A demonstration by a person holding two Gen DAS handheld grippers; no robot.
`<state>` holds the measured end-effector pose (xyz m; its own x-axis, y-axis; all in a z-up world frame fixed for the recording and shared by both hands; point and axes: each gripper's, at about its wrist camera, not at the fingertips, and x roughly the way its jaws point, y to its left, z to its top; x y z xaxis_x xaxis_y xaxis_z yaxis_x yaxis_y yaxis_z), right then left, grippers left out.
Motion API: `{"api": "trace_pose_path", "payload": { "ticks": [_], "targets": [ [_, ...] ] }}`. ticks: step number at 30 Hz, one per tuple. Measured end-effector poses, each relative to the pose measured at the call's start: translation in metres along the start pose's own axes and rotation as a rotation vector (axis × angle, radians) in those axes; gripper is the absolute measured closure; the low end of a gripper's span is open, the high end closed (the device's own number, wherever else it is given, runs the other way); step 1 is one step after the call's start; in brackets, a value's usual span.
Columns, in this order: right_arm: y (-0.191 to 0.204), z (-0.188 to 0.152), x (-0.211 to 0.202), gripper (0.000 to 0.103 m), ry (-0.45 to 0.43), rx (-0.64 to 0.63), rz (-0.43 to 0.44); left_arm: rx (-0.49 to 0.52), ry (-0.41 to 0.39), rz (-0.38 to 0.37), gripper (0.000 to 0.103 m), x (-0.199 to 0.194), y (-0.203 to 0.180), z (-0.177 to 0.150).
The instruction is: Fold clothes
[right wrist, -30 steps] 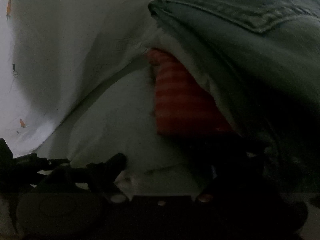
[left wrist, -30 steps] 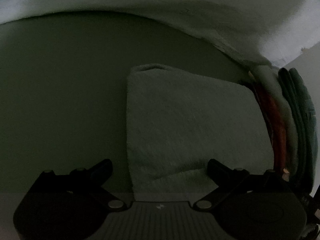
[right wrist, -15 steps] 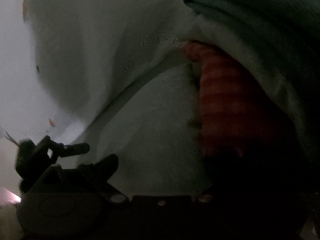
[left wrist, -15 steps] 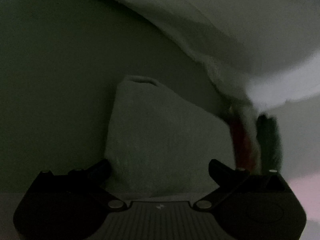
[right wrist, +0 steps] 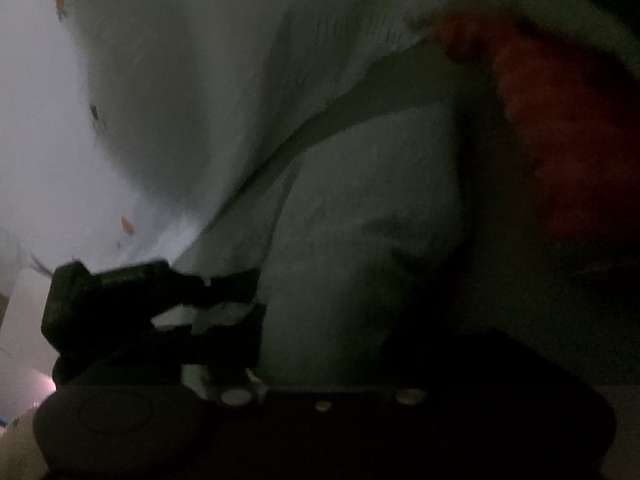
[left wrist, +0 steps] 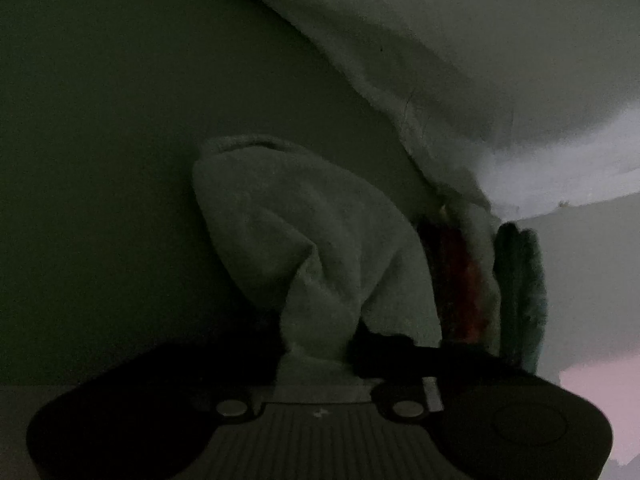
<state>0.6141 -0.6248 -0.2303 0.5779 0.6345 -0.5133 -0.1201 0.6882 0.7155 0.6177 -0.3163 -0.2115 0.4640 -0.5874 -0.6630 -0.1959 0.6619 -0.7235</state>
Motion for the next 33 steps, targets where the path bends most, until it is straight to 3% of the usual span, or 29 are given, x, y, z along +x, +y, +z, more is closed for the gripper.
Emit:
{"api": "trace_pose_path", "payload": {
  "ticks": [6, 10, 17, 22, 24, 26, 28, 31, 33],
  "targets": [
    [0.018, 0.013, -0.028, 0.06, -0.066, -0.091, -0.016, 0.081, -0.015, -0.022, 0.08, -0.014, -0.036, -0.01],
    [0.026, 0.032, -0.073, 0.061, -0.152, -0.097, 0.019, 0.161, -0.042, -0.099, 0.081, -0.033, -0.081, -0.015],
    [0.058, 0.084, -0.179, 0.061, -0.38, -0.215, 0.073, 0.348, -0.119, -0.265, 0.081, -0.07, -0.198, -0.02],
    [0.053, 0.123, -0.27, 0.058, -0.526, -0.302, 0.06, 0.471, -0.143, -0.36, 0.08, -0.065, -0.288, -0.034],
    [0.034, 0.133, -0.29, 0.052, -0.515, -0.304, -0.004, 0.505, -0.168, -0.308, 0.071, -0.047, -0.298, -0.041],
    [0.01, 0.135, -0.296, 0.035, -0.477, -0.308, -0.151, 0.497, -0.142, -0.213, 0.059, -0.016, -0.292, -0.046],
    [-0.015, 0.129, -0.289, 0.029, -0.397, -0.312, -0.322, 0.497, -0.072, -0.102, 0.058, 0.02, -0.268, -0.052],
    [-0.045, 0.11, -0.277, 0.03, -0.312, -0.308, -0.543, 0.501, 0.036, 0.074, 0.059, 0.066, -0.226, -0.063],
    [-0.047, 0.098, -0.279, 0.03, -0.359, -0.28, -0.57, 0.476, 0.082, 0.102, 0.058, 0.076, -0.204, -0.069]
  ]
}}
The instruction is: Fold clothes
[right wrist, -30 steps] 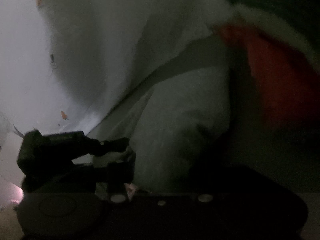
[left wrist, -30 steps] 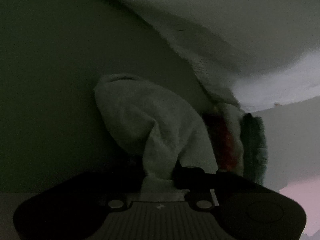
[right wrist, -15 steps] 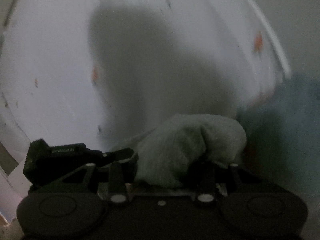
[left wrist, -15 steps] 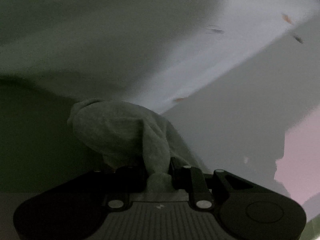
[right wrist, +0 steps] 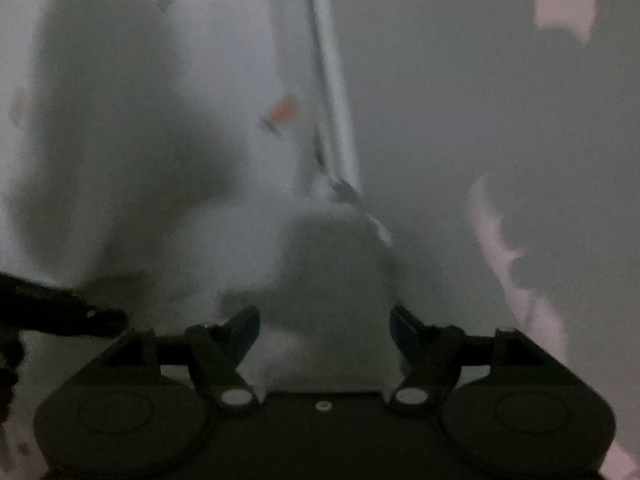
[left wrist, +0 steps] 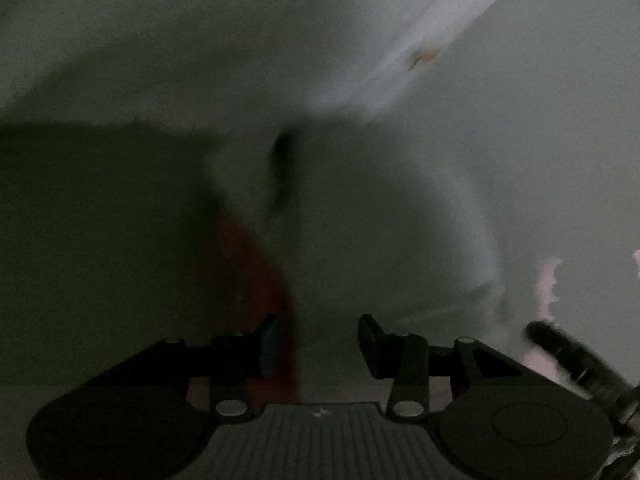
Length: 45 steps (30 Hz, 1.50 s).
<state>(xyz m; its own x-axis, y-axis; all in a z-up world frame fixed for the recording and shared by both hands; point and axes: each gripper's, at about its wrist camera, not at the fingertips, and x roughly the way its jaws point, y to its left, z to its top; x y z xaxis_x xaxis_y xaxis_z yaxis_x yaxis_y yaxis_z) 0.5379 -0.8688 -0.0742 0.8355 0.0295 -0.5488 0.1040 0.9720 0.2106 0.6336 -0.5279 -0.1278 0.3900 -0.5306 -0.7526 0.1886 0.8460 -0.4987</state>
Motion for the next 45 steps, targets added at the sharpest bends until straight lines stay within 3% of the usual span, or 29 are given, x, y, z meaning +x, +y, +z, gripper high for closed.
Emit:
{"api": "trace_pose_path", "payload": {
  "ticks": [2, 5, 7, 11, 15, 17, 19, 22, 28, 30, 34, 40, 42, 45],
  "targets": [
    [0.0, -0.01, -0.006, 0.032, -0.044, 0.04, -0.03, -0.031, 0.013, -0.028, 0.056, 0.001, 0.009, -0.009],
    [0.004, -0.02, -0.012, 0.032, -0.13, 0.152, 0.05, 0.0, 0.016, -0.018, 0.047, 0.005, 0.011, -0.015],
    [0.008, -0.031, 0.006, 0.033, -0.099, 0.203, 0.082, 0.028, 0.027, 0.013, 0.047, 0.013, 0.01, -0.012],
    [0.046, -0.039, 0.033, 0.027, 0.016, 0.039, -0.136, 0.013, 0.035, 0.006, 0.046, 0.005, 0.021, -0.004],
    [0.066, -0.028, 0.006, 0.024, 0.015, 0.058, -0.176, 0.046, -0.049, 0.031, 0.044, -0.041, 0.033, -0.011],
    [0.078, -0.029, -0.018, 0.013, -0.024, 0.06, -0.159, 0.04, -0.103, 0.05, 0.042, -0.073, 0.044, -0.018],
    [0.095, -0.033, -0.043, 0.006, -0.058, 0.063, -0.112, 0.02, -0.165, 0.036, 0.031, -0.114, 0.058, -0.032],
    [0.129, -0.042, -0.072, 0.002, -0.094, 0.073, 0.009, 0.005, -0.307, 0.05, 0.027, -0.184, 0.079, -0.061],
    [0.215, -0.059, -0.143, 0.0, -0.187, 0.039, 0.19, 0.062, -0.578, 0.302, 0.005, -0.308, 0.107, -0.137],
    [0.25, -0.07, -0.172, 0.0, -0.219, -0.012, 0.222, 0.054, -0.631, 0.319, 0.0, -0.343, 0.116, -0.167],
    [0.319, -0.106, -0.226, 0.0, -0.279, -0.084, 0.257, 0.035, -0.721, 0.313, 0.0, -0.411, 0.132, -0.226],
    [0.387, -0.179, -0.298, 0.0, -0.242, -0.139, 0.236, 0.078, -0.788, 0.281, 0.0, -0.497, 0.151, -0.302],
    [0.407, -0.2, -0.317, 0.0, -0.219, -0.146, 0.239, 0.086, -0.811, 0.296, 0.0, -0.515, 0.157, -0.328],
    [0.434, -0.231, -0.349, 0.0, -0.199, -0.149, 0.22, 0.091, -0.779, 0.365, 0.0, -0.537, 0.161, -0.363]
  ]
}}
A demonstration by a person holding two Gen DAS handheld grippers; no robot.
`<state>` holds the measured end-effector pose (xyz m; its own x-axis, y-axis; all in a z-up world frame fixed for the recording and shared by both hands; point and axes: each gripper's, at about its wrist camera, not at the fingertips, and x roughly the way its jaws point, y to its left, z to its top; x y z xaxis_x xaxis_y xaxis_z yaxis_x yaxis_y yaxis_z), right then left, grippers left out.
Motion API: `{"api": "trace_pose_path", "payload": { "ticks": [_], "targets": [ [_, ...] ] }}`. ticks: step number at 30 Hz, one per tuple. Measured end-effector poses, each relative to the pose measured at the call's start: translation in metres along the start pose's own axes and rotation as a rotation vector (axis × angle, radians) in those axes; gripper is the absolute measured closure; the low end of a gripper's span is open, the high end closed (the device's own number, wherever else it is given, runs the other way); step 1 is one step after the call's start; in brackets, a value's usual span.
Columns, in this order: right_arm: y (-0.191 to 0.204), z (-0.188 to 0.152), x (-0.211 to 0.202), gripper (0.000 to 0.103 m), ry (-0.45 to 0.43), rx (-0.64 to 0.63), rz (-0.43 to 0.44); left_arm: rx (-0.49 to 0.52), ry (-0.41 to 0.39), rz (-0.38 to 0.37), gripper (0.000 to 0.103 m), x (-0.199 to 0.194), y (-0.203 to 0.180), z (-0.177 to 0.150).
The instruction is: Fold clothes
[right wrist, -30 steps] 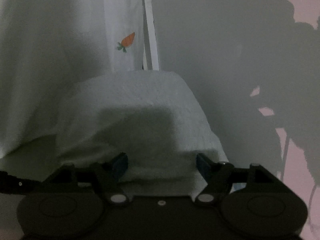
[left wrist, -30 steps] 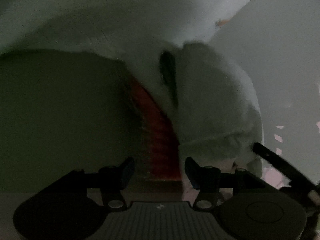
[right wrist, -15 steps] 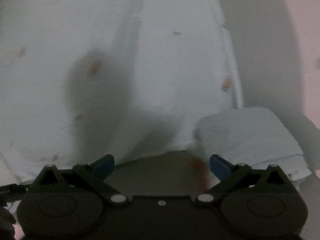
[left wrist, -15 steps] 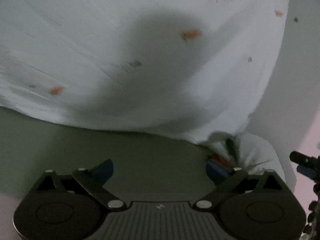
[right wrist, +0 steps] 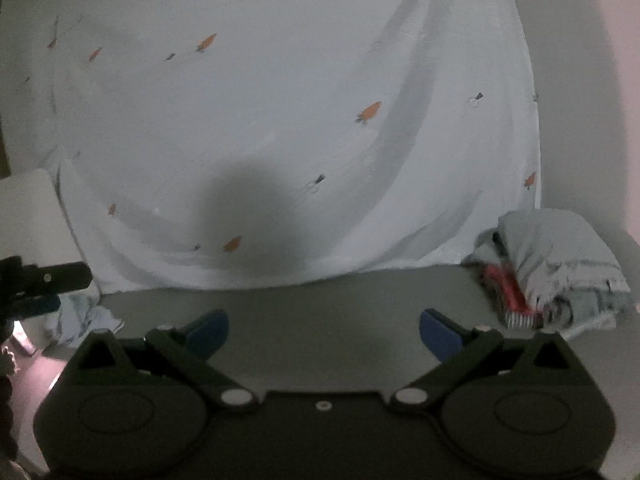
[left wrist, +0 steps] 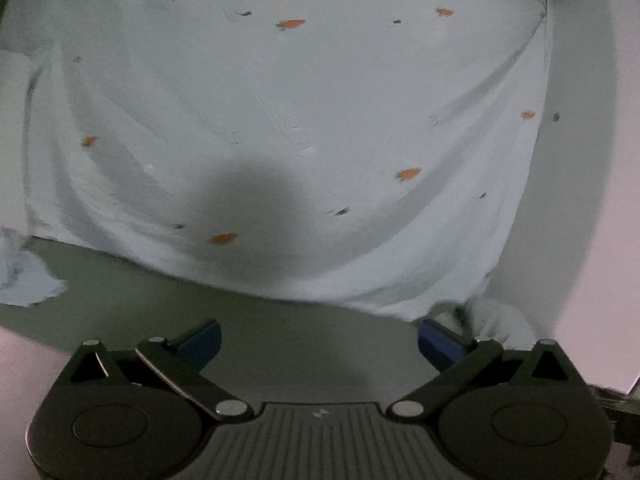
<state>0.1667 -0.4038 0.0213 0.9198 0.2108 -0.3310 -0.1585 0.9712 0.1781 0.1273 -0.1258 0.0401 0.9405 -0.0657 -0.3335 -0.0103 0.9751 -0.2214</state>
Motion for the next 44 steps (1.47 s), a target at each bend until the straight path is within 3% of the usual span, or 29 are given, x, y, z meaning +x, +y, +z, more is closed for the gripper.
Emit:
{"api": "trace_pose_path", "payload": {
  "ticks": [4, 7, 15, 23, 44],
  "targets": [
    [0.047, -0.029, -0.043, 0.0, 0.051, -0.008, -0.065, 0.061, 0.116, 0.061, 0.0, -0.037, 0.017, -0.016],
    [0.077, -0.047, -0.06, 0.0, 0.076, -0.013, -0.113, 0.125, 0.174, 0.055, 0.0, -0.063, 0.028, -0.034],
    [0.125, -0.075, -0.092, 0.001, 0.189, -0.052, -0.136, 0.148, 0.296, 0.018, 0.0, -0.092, 0.042, -0.066],
    [0.14, -0.093, -0.111, 0.001, 0.171, -0.091, -0.115, 0.127, 0.292, 0.033, 0.0, -0.098, 0.054, -0.074],
    [0.151, -0.089, -0.119, 0.001, 0.136, -0.122, -0.087, 0.119, 0.265, 0.056, 0.0, -0.106, 0.066, -0.071]
  ]
}}
